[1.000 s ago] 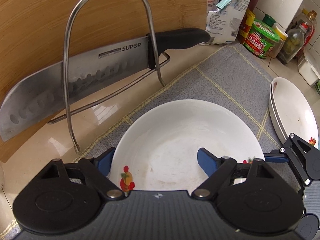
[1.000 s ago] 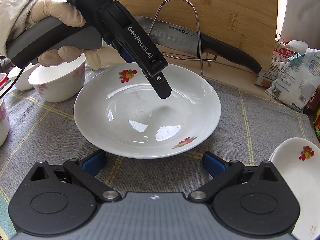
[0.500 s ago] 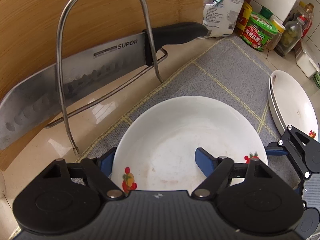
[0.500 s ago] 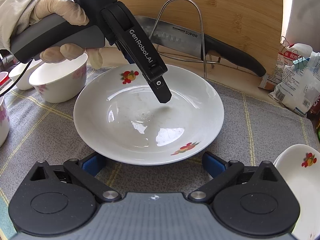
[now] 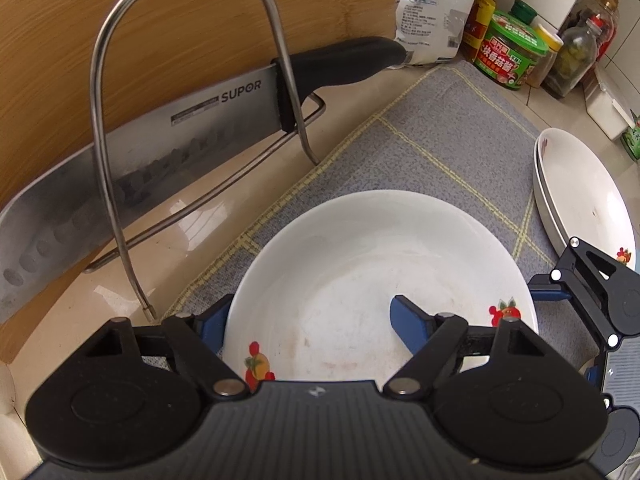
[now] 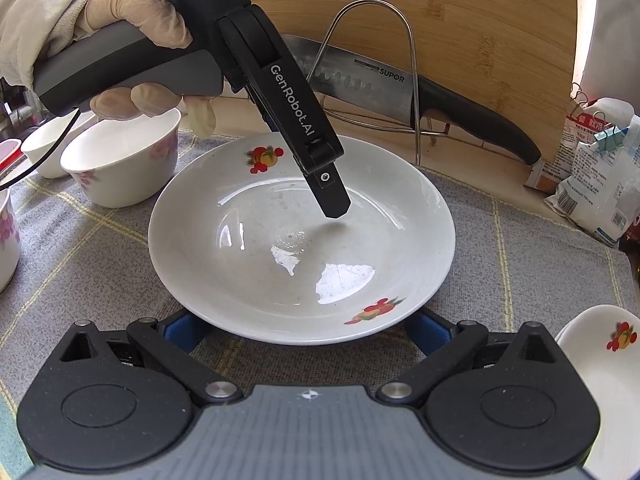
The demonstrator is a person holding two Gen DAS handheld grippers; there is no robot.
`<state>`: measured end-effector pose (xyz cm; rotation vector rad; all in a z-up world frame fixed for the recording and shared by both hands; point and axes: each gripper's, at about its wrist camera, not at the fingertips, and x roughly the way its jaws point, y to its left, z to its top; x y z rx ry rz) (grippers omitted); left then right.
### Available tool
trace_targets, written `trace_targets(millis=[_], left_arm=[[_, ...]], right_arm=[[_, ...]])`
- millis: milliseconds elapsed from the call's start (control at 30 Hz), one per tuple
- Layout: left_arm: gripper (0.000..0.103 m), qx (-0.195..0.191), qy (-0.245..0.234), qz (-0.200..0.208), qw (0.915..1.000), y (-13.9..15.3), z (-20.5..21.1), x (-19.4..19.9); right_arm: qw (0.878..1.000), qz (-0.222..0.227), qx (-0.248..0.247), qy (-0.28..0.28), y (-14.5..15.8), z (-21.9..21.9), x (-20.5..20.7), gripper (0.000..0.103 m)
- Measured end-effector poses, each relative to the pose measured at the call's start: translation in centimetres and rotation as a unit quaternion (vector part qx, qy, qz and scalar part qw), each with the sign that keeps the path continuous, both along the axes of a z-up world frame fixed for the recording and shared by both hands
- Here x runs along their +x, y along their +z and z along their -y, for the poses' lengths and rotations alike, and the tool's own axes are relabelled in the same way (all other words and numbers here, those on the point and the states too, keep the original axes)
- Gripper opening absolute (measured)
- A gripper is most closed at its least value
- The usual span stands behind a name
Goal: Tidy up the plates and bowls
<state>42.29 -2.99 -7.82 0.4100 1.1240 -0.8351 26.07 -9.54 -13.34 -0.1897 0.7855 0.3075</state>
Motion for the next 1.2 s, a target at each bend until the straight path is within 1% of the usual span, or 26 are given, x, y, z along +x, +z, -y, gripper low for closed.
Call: trace_targets(millis=[267, 733, 1200], left_arm=[[0.081, 0.008, -0.011, -0.003, 0.9999, 0.0, 0.3, 0.1], [0.08, 0.007, -0.022, 0.0, 0.9997, 0.1, 0.5, 0.0], [0.08, 0.002, -0.023, 0.015, 0.9996, 1.7, 0.1, -1.0]], right_arm=[[1.0, 0.0, -0.005, 0.005, 0.1, -0.3, 0.0, 0.103], [1.0, -0.004, -0.006, 0.002, 0.4, -0.3, 0.0, 0.102], [1.0, 0.009, -0.005, 0.005, 1.7, -0.1, -1.6, 0.102]])
